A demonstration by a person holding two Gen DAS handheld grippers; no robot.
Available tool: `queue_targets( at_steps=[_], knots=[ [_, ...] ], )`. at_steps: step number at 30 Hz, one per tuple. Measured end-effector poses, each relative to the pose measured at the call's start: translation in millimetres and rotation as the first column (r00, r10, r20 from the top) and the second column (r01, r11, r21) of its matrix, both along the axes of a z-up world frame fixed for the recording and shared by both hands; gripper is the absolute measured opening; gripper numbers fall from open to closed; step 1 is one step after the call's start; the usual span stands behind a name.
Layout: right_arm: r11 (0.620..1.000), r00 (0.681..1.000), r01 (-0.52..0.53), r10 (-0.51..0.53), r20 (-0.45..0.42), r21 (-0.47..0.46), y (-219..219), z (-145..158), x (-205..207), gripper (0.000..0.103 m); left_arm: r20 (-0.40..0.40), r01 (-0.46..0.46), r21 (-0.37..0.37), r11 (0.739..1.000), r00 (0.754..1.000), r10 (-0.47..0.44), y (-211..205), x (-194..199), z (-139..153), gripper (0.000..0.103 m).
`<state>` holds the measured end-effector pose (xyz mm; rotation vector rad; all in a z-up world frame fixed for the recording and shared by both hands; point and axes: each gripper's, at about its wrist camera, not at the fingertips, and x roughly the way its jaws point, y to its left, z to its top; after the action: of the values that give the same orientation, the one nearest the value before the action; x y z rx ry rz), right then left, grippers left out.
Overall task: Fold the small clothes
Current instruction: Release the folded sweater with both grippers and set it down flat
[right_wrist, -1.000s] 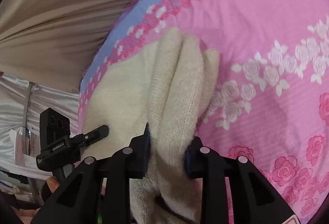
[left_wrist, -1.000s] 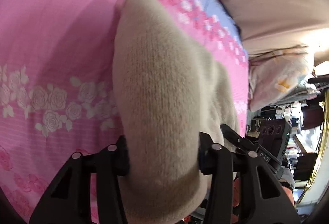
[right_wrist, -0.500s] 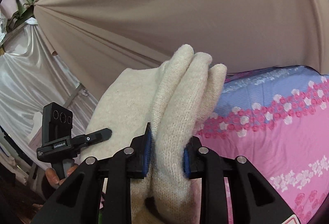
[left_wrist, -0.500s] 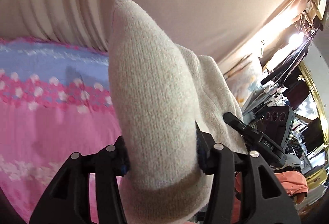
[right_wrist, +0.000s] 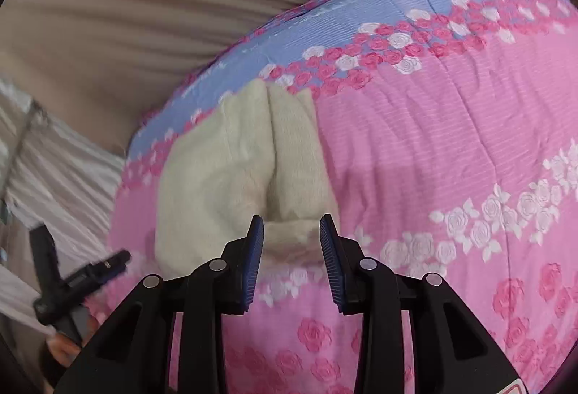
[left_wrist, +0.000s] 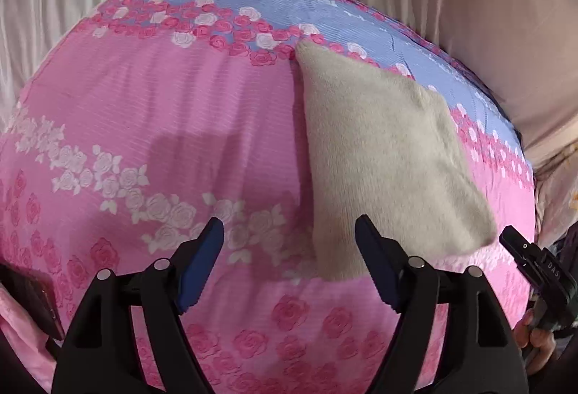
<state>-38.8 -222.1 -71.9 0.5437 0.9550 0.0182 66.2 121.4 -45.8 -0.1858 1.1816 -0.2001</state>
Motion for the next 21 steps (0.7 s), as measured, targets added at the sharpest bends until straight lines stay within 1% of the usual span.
queue_targets(
  at_steps=[2,3,4,5,6,7,8,9,10,11,13,14,15,16,17,18,19,20,21],
  knots=[
    [0.997,0.999,-0.052,0.053,0.000,-0.059,22,7,4,0.033,0.020,0.048,0.010,0.999,0.999,-0.048,-7,-2,5,0.076],
    [0.992,0.997,-0.079,0.079,0.003,-0.095,31,11,10,0.033,0.034,0.072,0.016,0.997,0.997,-0.072,-18,-2,8,0.079],
    [0.983,0.995,-0.100,0.103,0.012,-0.152,41,17,18,0.033,0.052,0.095,0.027,0.995,0.994,-0.096,-30,-3,12,0.085],
    [0.975,0.992,-0.119,0.123,0.013,-0.187,45,19,27,0.033,0.067,0.110,0.035,0.993,0.991,-0.112,-35,-6,13,0.086],
    [0.966,0.989,-0.146,0.148,-0.006,-0.215,49,18,37,0.033,0.081,0.127,0.044,0.991,0.988,-0.130,-44,-6,15,0.087],
    [0.960,0.986,-0.166,0.161,-0.042,-0.227,49,15,47,0.033,0.087,0.136,0.049,0.989,0.986,-0.140,-46,-8,16,0.089],
    [0.958,0.985,-0.172,0.161,-0.064,-0.229,47,11,50,0.038,0.085,0.147,0.048,0.988,0.985,-0.151,-53,-8,14,0.091],
    [0.960,0.986,-0.165,0.153,-0.071,-0.225,42,7,51,0.047,0.074,0.154,0.039,0.987,0.985,-0.156,-57,-8,11,0.094],
    [0.966,0.988,-0.147,0.133,-0.079,-0.213,33,2,52,0.068,0.040,0.169,0.002,0.986,0.985,-0.169,-62,-9,3,0.095],
    [0.971,0.989,-0.134,0.118,-0.090,-0.199,26,-2,50,0.073,-0.006,0.176,-0.027,0.984,0.984,-0.177,-65,-10,-9,0.095],
    [0.981,0.986,-0.128,0.109,-0.129,-0.147,15,-17,51,0.073,-0.067,0.154,-0.057,0.986,0.985,-0.158,-65,-14,-30,0.095],
    [0.987,0.982,-0.125,0.109,-0.153,-0.100,8,-29,54,0.075,-0.087,0.141,-0.079,0.987,0.985,-0.148,-64,-15,-40,0.094],
    [0.992,0.979,-0.120,0.111,-0.171,-0.044,4,-39,57,0.075,-0.110,0.126,-0.104,0.987,0.984,-0.137,-62,-14,-52,0.082],
    [0.994,0.975,-0.111,0.112,-0.190,0.016,0,-51,59,0.072,-0.149,0.111,-0.131,0.985,0.980,-0.130,-61,-11,-67,0.049],
    [0.989,0.970,-0.105,0.126,-0.209,0.108,-3,-66,62,0.057,-0.184,0.103,-0.142,0.984,0.974,-0.129,-59,-6,-78,0.034],
    [0.982,0.966,-0.103,0.137,-0.219,0.160,-3,-76,63,0.054,-0.214,0.087,-0.127,0.988,0.970,-0.113,-57,-2,-88,0.020],
    [0.981,0.965,-0.100,0.136,-0.224,0.164,0,-78,62,0.046,-0.234,0.059,-0.162,0.985,0.967,-0.096,-49,5,-92,0.017],
    [0.979,0.965,-0.104,0.142,-0.219,0.177,2,-74,60,0.037,-0.249,0.037,-0.191,0.981,0.965,-0.085,-43,9,-90,0.016],
    [0.973,0.966,-0.110,0.153,-0.211,0.201,5,-66,55,0.035,-0.250,0.022,-0.202,0.979,0.966,-0.073,-37,11,-84,0.016]
  ],
)
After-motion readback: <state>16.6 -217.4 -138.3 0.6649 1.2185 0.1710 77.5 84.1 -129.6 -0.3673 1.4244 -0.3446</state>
